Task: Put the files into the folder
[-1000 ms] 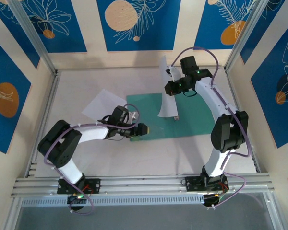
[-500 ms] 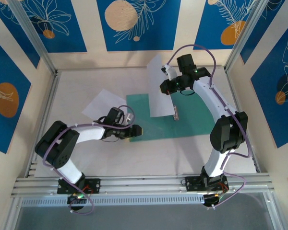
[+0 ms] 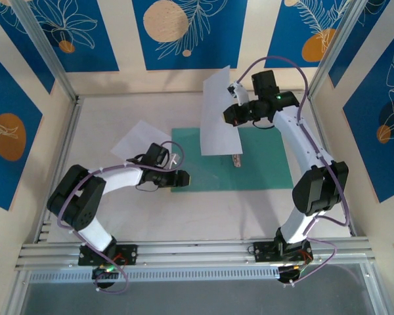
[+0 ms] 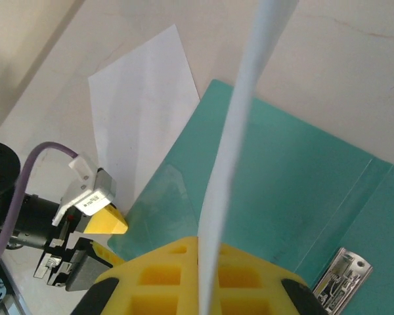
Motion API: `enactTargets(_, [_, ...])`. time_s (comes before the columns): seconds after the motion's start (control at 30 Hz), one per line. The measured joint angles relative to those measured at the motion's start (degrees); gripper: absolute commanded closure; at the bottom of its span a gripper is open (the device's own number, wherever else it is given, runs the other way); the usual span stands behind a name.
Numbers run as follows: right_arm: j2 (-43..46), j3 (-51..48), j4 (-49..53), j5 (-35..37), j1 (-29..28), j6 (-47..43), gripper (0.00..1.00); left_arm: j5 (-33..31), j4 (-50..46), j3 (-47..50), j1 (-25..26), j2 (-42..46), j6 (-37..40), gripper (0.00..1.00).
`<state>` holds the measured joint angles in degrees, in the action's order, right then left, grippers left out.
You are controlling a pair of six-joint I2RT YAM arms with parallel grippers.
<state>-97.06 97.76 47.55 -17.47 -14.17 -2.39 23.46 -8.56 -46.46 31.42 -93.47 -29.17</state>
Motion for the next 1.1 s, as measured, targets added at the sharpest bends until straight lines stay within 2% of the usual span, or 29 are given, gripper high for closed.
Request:
enactTargets(0.3, [0.39,-3.74,-1.75,-2.36,-0.07,-0.57,0.96,-0.52,-0.94,-0.22,-0.09,0.02,0.81,0.25])
enactTargets(0.73, [-1.09,-10.34,-3.67,6.99,-0.50,-9.88,0.96,0.44,-1.81,-1.62,-0.28,0.81,0.59,0.25])
enactTargets(1.1, [0.11,-16.72,-8.66,4.72,-1.25,-16.09,0.96,0.48,-1.86,-1.70,-0.28,0.81,0.57,0.25])
